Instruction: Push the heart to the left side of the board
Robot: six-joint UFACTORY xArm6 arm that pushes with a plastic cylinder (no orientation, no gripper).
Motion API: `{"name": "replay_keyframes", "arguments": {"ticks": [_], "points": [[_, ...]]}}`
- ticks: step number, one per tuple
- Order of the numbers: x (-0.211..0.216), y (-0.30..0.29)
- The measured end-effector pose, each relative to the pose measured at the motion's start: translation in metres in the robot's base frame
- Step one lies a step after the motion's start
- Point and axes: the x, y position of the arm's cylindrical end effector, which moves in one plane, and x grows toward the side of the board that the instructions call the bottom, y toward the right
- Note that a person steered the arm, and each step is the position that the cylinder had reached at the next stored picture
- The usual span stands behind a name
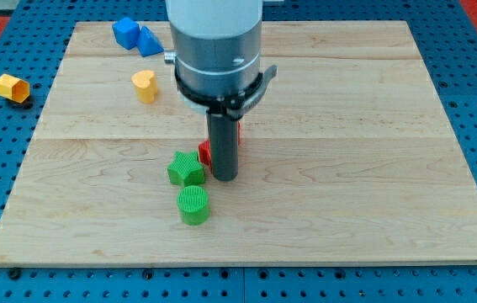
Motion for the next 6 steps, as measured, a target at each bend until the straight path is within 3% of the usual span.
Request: {"name": "replay_keyframes", "arguments": {"ticks": [2,4,6], "points": [[-0.072,-0.003],[-0.004,-0.033],[-0.026,-0.045]]}}
